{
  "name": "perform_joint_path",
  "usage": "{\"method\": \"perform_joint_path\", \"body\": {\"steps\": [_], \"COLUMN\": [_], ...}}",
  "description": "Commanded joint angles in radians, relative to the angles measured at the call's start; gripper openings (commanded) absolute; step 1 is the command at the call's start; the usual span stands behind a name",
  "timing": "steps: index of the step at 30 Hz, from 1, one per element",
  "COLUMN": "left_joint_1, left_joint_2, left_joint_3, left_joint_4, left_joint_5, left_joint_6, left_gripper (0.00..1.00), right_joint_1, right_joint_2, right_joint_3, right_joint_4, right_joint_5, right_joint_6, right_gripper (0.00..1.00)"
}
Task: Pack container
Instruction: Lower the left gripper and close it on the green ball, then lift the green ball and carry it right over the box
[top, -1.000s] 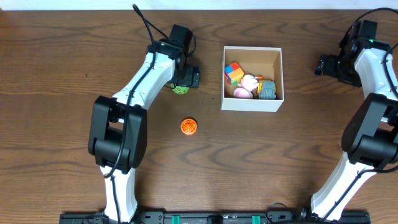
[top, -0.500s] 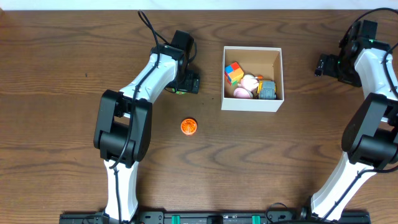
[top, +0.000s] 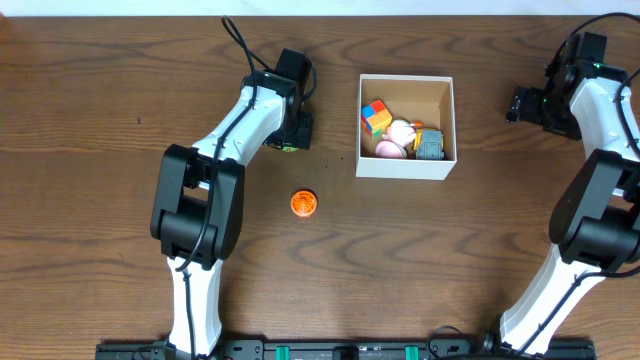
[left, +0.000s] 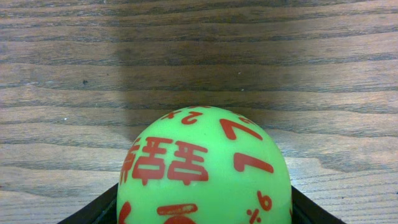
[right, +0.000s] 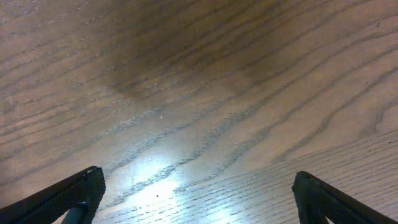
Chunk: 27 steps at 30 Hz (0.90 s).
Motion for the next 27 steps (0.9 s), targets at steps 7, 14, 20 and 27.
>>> {"method": "perform_joint_path", "body": {"steps": [7, 14, 20, 27], "left_joint_1": [0.003, -0.070, -0.235, -0.391], "left_joint_2": [-0.074, -0.247, -0.334, -0.292], "left_joint_3": [0.051, 0.062, 0.062, 0.062], "left_joint_4": [-0.018, 0.013, 0.146, 0.307], "left_joint_5": [-0.016, -0.008, -0.008, -0.009], "left_joint_6": [0.003, 0.003, 0.002, 0.003], "left_gripper": [0.61, 0.61, 0.61, 0.61], "right_joint_1": [-0.004, -0.004, -0.004, -0.004], "right_joint_2": [0.002, 0.002, 0.002, 0.002], "right_joint_3": [-0.005, -0.005, -0.005, -0.005], "right_joint_4": [0.000, 0.000, 0.000, 0.000], "right_joint_5": [0.000, 0.000, 0.000, 0.000], "right_joint_6": [0.016, 0.016, 0.016, 0.016], "right_gripper": [0.99, 0.99, 0.99, 0.99]}}
